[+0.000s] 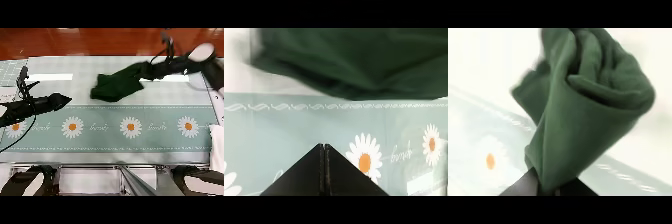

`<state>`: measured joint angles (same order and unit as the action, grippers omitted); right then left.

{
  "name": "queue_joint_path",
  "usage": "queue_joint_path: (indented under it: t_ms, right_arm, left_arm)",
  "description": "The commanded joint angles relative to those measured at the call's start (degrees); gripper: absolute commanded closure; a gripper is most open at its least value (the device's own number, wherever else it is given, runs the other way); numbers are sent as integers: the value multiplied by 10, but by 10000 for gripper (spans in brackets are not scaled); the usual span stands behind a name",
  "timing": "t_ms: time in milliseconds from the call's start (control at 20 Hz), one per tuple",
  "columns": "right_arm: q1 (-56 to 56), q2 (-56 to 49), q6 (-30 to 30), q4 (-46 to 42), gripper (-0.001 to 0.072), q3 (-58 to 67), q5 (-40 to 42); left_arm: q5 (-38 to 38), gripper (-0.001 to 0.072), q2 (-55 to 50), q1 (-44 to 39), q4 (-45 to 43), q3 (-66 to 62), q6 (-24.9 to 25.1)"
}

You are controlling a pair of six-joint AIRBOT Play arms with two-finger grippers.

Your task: Fold the shirts.

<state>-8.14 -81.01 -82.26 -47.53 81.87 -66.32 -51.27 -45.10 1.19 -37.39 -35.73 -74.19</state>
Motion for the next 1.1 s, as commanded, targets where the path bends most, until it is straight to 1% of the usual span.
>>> queue_joint_path:
  t_ms: [0,100,150,350,400,450,500,650,850,900,950,1050]
  right_arm:
    - [23,0,-83,-157,682,174,-145]
    - [61,1,-103,-165,682,240,-188]
    - [84,4,-111,-159,683,262,-195]
    - [221,7,-127,-112,683,338,-250]
    - [264,8,-131,-91,683,347,-267]
    - [309,13,-133,-66,683,348,-273]
    - [352,18,-135,-44,683,348,-276]
    - [469,27,-135,-7,683,348,-302]
    - [587,27,-122,-10,683,348,-357]
    - [609,27,-122,-10,683,348,-368]
    - [630,27,-121,-11,683,348,-378]
    - [666,27,-112,-28,683,348,-400]
  left_arm:
    - [5,686,0,0,-1,0,0]
    - [5,686,0,0,-1,0,0]
    - [5,686,0,0,-1,0,0]
    - [3,686,0,0,-1,0,1]
    - [4,686,0,3,-3,0,10]
    - [10,686,0,16,-3,0,39]
    - [15,686,0,37,-3,0,47]
    - [16,686,0,121,-2,0,47]
    - [16,686,0,198,-2,-1,48]
    - [18,686,0,214,-3,-3,51]
    - [18,686,0,231,-3,-9,64]
    - [25,686,0,250,-2,-22,67]
